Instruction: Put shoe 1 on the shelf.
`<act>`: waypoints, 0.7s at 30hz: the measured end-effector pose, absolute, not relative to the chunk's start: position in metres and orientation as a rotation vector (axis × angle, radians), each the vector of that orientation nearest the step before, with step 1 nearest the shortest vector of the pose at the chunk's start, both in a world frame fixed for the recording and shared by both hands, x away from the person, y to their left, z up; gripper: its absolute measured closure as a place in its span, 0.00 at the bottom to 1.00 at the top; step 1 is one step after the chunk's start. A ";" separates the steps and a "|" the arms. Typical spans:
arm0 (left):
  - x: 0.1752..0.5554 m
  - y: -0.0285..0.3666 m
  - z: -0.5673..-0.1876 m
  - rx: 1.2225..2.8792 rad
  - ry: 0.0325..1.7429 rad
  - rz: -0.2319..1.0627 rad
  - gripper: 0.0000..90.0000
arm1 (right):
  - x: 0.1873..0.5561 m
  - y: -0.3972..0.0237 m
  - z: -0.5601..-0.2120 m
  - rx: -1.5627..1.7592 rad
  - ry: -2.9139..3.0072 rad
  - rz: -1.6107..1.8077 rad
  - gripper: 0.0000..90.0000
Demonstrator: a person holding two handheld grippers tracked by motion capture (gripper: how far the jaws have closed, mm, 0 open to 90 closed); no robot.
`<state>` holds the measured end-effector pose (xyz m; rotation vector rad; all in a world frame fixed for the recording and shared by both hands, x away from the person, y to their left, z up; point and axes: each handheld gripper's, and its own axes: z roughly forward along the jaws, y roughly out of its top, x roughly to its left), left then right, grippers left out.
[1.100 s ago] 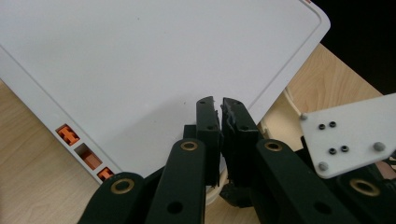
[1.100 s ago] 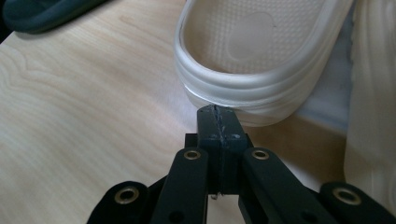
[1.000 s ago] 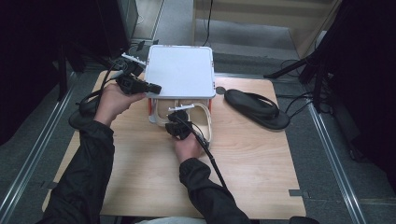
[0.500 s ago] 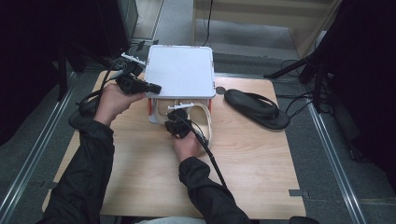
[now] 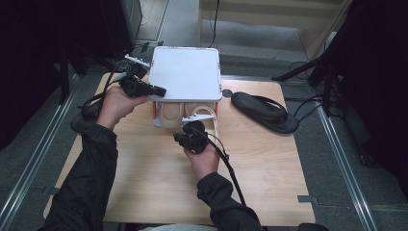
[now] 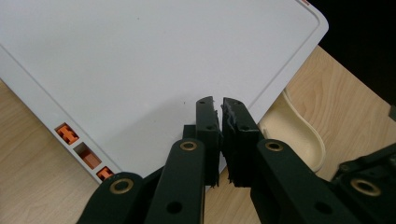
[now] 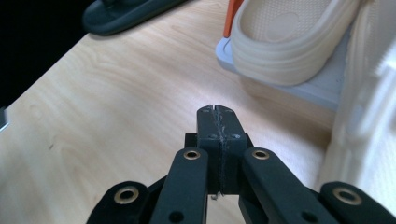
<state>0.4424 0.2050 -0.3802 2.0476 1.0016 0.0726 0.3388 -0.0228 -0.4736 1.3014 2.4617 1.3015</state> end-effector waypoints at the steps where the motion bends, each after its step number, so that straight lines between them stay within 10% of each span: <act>1: 0.442 0.205 -0.380 2.047 1.003 0.071 0.95 | 0.336 -0.025 -0.472 1.294 2.461 1.306 1.00; 21: 0.442 0.205 -0.380 2.041 1.008 0.068 0.95 | 0.284 -0.096 -0.465 1.241 2.451 1.230 1.00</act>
